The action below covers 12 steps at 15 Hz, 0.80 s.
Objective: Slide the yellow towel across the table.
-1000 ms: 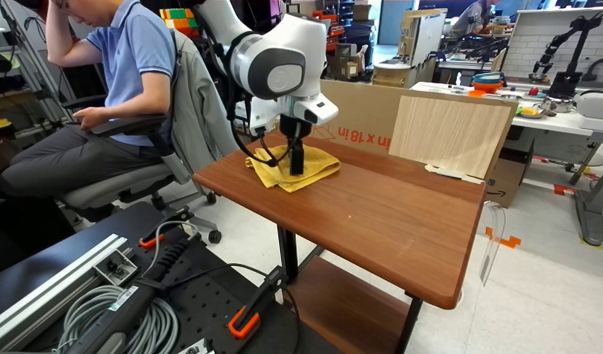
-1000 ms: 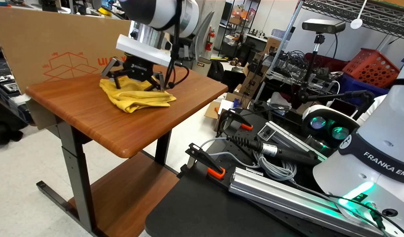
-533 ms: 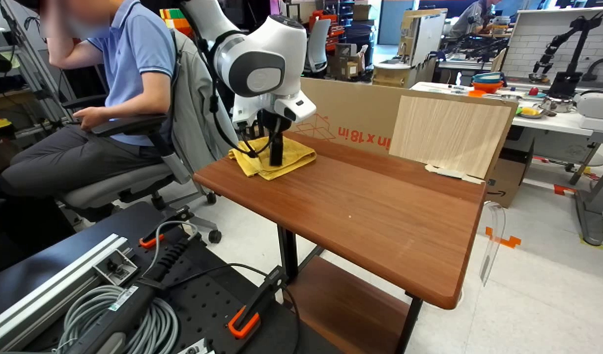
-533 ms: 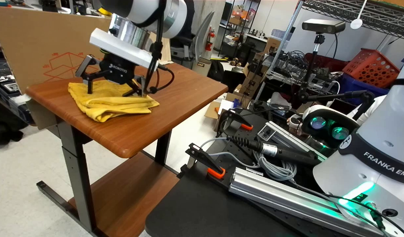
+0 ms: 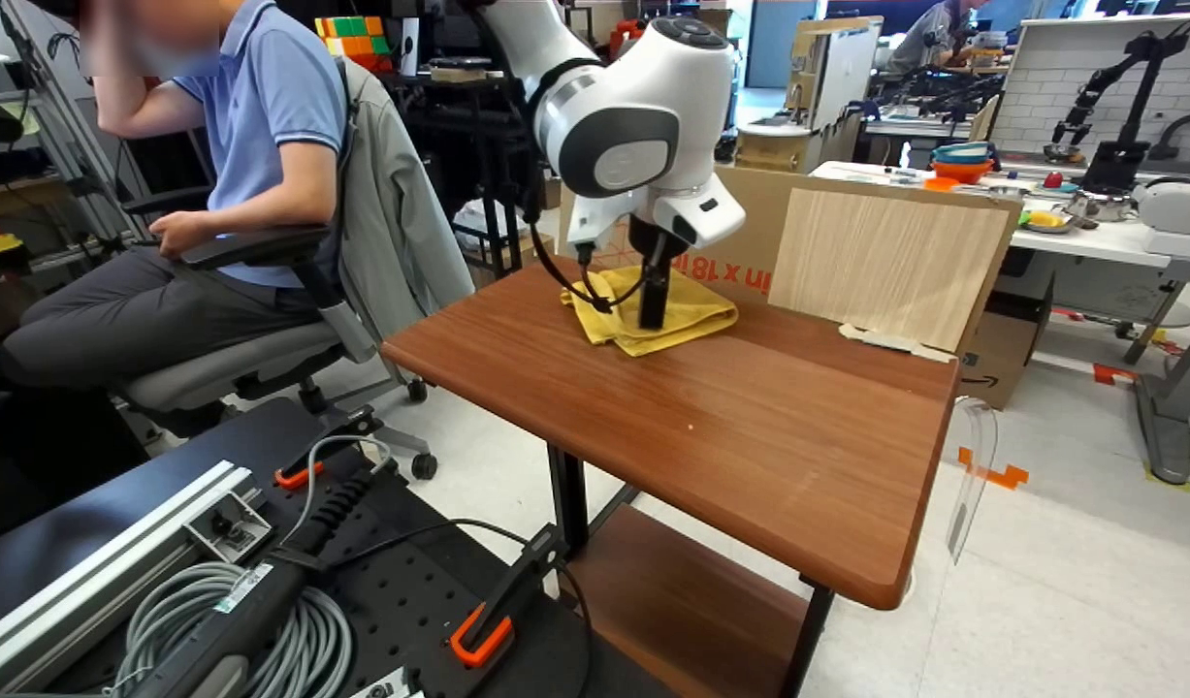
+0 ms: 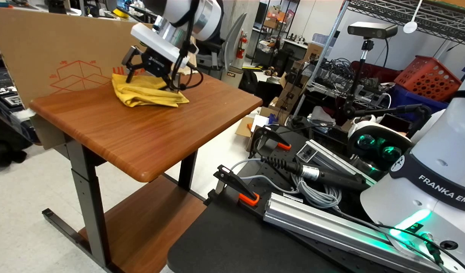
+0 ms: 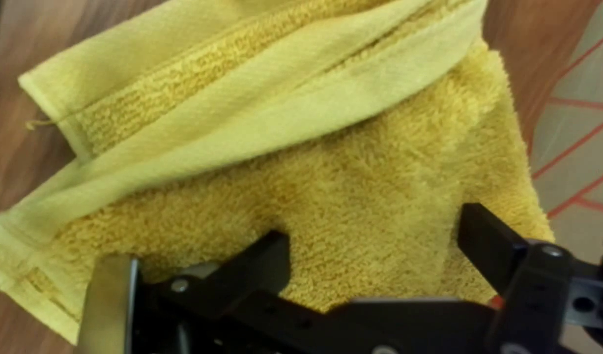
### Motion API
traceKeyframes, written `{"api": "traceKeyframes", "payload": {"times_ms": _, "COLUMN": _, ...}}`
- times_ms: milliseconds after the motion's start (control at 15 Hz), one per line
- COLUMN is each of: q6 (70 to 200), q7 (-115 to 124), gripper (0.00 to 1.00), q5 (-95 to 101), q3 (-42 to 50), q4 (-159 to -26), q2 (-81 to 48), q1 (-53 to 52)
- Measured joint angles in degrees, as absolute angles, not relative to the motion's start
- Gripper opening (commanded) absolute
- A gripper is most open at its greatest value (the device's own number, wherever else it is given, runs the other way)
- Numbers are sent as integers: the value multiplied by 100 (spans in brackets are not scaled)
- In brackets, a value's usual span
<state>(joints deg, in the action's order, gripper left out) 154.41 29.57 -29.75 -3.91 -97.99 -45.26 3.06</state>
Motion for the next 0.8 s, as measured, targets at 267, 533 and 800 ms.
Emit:
{"api": "traceKeyframes", "payload": {"times_ms": 267, "q6": 15441, "q7": 2955, "gripper": 100, "q5": -3056, "q3": -106, "q4": -9884, "q2": -4426, "q1": 822}}
{"api": "traceKeyframes", "payload": {"times_ms": 533, "q6": 15416, "q7": 2984, "gripper": 100, "q5": -3427, "q3": 107, "q4": -9835, "q2": -4322, "q1": 1452}}
{"api": "traceKeyframes", "payload": {"times_ms": 800, "q6": 15315, "q7": 3096, "gripper": 100, "q5": -3686, "q3": 304, "q4": -9714, "q2": -4321, "q1": 1756}}
